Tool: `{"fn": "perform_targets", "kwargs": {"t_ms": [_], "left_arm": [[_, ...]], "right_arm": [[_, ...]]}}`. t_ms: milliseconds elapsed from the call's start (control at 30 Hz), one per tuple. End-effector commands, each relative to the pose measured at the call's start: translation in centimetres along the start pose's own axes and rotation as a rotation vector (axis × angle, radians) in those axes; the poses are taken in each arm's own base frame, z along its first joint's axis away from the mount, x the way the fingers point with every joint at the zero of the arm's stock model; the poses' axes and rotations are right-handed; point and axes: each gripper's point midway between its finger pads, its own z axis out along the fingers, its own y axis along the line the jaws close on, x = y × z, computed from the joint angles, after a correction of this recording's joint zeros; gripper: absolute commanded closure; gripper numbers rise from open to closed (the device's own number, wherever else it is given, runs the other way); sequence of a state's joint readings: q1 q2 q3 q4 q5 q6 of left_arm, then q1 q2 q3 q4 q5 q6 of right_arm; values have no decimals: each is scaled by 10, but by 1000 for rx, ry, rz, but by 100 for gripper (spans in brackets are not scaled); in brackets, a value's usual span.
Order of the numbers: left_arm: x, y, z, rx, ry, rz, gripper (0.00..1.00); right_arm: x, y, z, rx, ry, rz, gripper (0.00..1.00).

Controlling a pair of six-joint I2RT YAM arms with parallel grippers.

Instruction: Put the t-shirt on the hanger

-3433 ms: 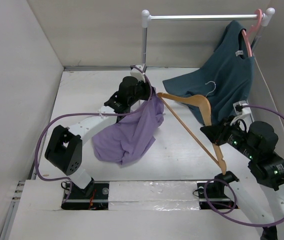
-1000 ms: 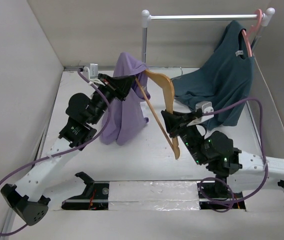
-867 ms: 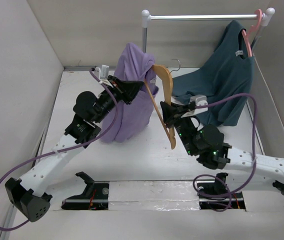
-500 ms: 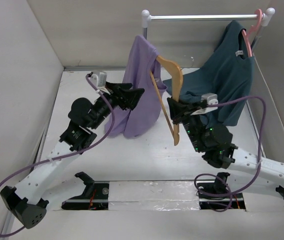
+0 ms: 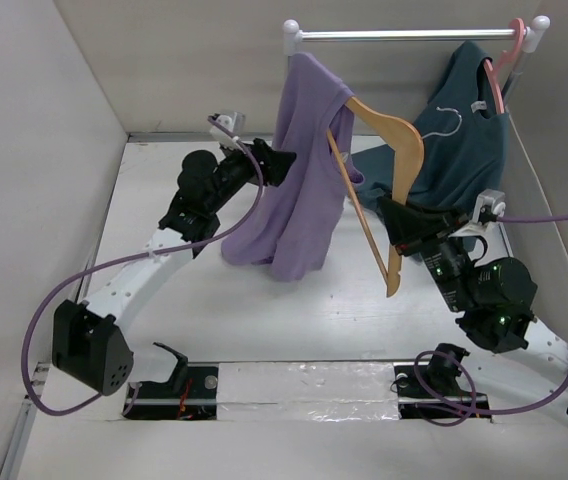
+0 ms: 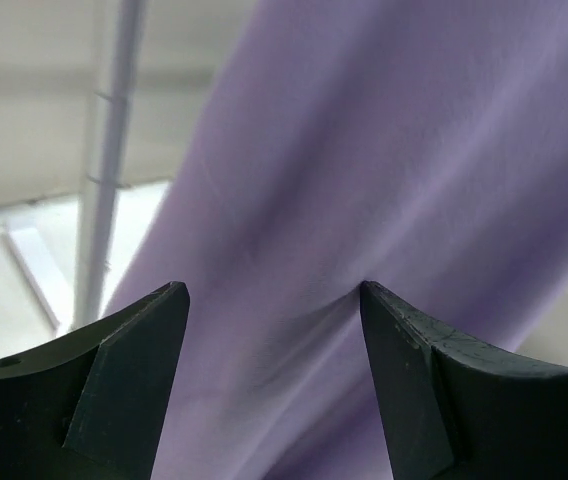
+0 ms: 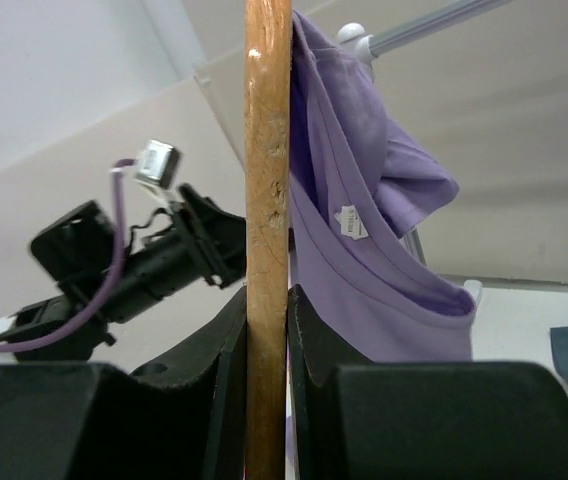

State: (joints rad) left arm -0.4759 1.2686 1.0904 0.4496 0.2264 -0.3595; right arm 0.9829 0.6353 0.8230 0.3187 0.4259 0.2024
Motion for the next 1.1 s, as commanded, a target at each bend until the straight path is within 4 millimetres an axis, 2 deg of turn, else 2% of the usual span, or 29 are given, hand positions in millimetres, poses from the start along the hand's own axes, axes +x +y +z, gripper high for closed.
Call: {"fn": "perform_targets", "kwargs": {"t_ms": [0,33,167,267,300,333,400,433,467,500,533,567,600,633,700,767,800,833,900,933,967,1033,1067], "left_arm": [[-49,-60,0,222,-102,106,34],[-47,-57,4,214,-98,122,35],[-49,-68,4,275,-104,121,42],[-52,-71,5,288,-109,120,70],[-52,-72,5,296,-112,116,91],[-52,-74,4,301,-111,110,100],[-46,-78,-2,331,-92,84,100],[-50,-83,-10,344,-102,79,100],[-46,-90,-17,370,-97,60,100],[-32,-92,-25,402,-84,19,100],[-38,-99,-39,431,-104,9,100],[-34,-102,-46,451,-97,-8,100],[-21,-103,-52,472,-66,-24,100],[-23,-108,-61,488,-66,-45,100],[-13,-108,-70,501,-42,-60,100],[-13,-114,-81,521,-33,-63,100],[-7,-114,-84,525,-4,-64,100],[-10,-117,-90,535,-10,-56,100],[-6,-123,-98,572,20,-39,100],[-4,-125,-100,583,42,-42,100],[-2,-127,-101,597,56,-37,100],[4,-130,-105,619,95,-40,100],[4,-131,-107,626,97,-35,100]], "right_arm": [[-26,17,-3,-90,-67,51,100],[-28,17,-4,-94,-70,59,100],[-26,19,-2,-100,-60,46,100],[-24,19,-2,-101,-60,55,100],[-24,17,0,-92,-64,45,100],[-23,16,0,-87,-64,46,100],[-22,15,2,-81,-66,48,100],[-24,16,4,-88,-88,52,100],[-24,18,5,-93,-95,53,100],[-26,20,8,-99,-111,55,100],[-23,20,10,-101,-115,52,100],[-24,20,12,-104,-132,59,100],[-16,18,19,-94,-130,42,100],[-21,21,22,-106,-166,50,100],[-18,24,29,-112,-179,52,100],[-12,25,38,-112,-195,55,100],[-17,27,40,-116,-231,66,100],[-6,25,47,-105,-216,56,100],[5,29,56,-99,-216,44,100],[-3,28,56,-91,-243,42,100],[10,32,63,-91,-227,34,100],[6,38,69,-98,-268,24,100],[21,41,76,-93,-248,8,100]]}}
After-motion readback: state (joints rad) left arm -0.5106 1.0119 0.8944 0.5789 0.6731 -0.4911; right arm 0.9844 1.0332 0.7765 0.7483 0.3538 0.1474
